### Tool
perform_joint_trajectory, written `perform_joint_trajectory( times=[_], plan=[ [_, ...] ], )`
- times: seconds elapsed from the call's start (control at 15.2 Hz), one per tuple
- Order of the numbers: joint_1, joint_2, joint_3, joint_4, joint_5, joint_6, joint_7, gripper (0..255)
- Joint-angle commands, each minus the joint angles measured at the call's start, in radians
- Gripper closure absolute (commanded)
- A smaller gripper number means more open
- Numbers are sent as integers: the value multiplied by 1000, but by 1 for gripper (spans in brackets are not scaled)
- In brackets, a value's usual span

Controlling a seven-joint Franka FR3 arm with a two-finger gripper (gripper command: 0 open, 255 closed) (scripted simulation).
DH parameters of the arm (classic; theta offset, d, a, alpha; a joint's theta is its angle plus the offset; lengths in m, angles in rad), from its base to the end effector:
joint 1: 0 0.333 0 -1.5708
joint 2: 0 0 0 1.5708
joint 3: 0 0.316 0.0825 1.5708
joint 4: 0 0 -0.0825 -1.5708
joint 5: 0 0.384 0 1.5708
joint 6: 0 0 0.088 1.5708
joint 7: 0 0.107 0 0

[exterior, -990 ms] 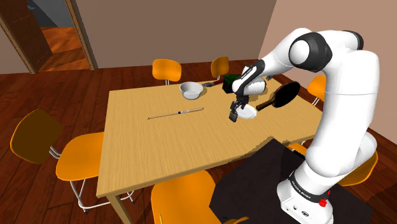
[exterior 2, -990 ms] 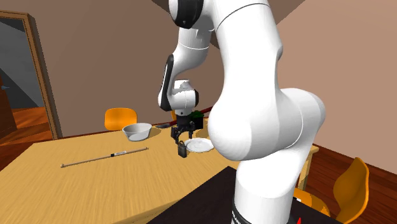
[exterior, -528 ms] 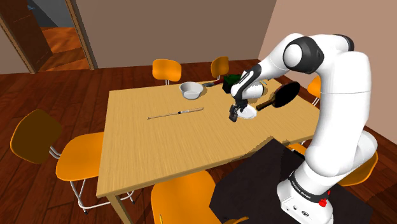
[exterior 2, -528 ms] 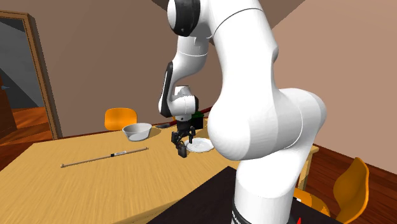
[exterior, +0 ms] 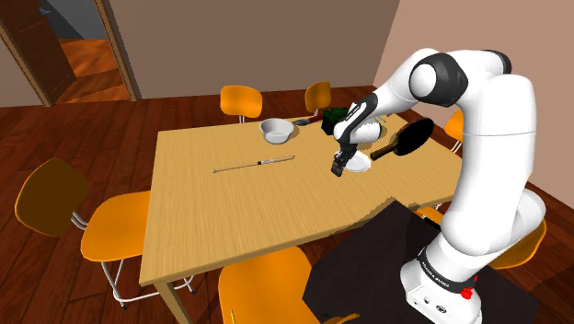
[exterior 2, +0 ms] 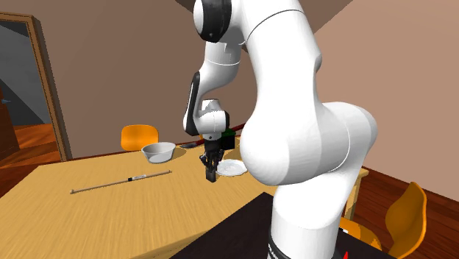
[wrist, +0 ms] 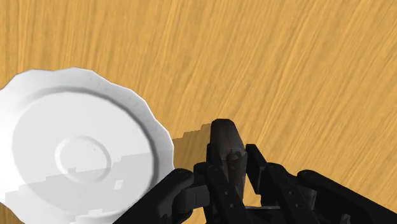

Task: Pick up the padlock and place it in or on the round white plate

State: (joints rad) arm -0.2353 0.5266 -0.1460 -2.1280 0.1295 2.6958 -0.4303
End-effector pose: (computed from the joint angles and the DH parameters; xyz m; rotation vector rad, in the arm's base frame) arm 0.5325 -0.2193 0.1640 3.1075 -0.0703 0.0629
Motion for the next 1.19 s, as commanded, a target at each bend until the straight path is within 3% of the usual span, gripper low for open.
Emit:
perform_joint_trajectory(
  times=[0.0, 0.4, 1.12],
  plan=[
    [0, 0, 0, 0, 0, 0, 0, 255],
    [0, 1, 0, 0, 0, 0, 0, 255],
    [22, -129, -29, -18, -34, -111, 22, 255]
  ],
)
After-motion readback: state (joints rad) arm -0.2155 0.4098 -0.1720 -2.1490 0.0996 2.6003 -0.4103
